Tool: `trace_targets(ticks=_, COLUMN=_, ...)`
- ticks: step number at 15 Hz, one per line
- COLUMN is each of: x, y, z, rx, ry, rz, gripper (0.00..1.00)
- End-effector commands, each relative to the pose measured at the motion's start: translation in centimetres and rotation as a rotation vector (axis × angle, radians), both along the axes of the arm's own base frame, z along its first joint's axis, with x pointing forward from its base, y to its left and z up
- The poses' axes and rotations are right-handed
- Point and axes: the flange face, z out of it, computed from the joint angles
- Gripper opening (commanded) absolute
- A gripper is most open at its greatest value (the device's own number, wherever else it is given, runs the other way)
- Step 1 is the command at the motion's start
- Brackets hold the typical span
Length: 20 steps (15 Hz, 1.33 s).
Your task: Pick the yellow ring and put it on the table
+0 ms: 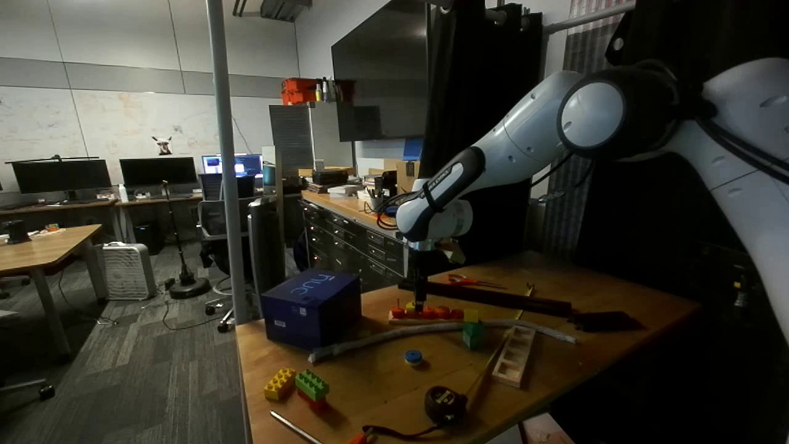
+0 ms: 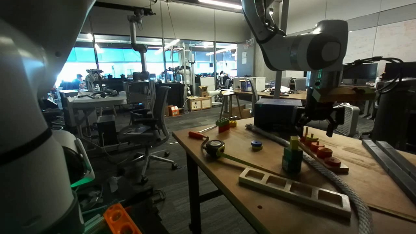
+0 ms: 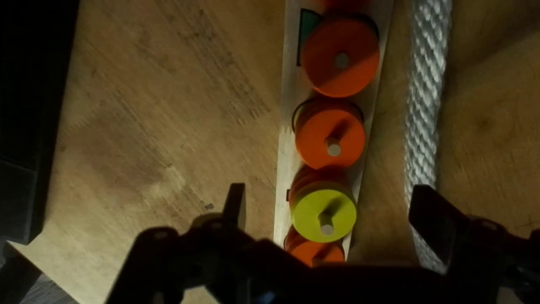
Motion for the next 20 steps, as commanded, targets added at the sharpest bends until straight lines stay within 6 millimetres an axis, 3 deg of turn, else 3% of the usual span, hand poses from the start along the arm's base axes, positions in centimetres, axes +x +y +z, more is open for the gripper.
trace_targets(ticks=1, x=1.28, y=0.47, z=0.08, rx=0.019, ry=0.012, rz=0.0, gripper=1.0)
trace_targets(ticks=10, x=1.65, y=0.69, z=-0.7, rx=0.02, ry=0.031, rz=0.004, gripper=1.0)
trace_targets(ticks=20, x=1.89, y=0.78, z=-0.24, rx=0.012, ry=0.025, rz=0.006, gripper=1.0)
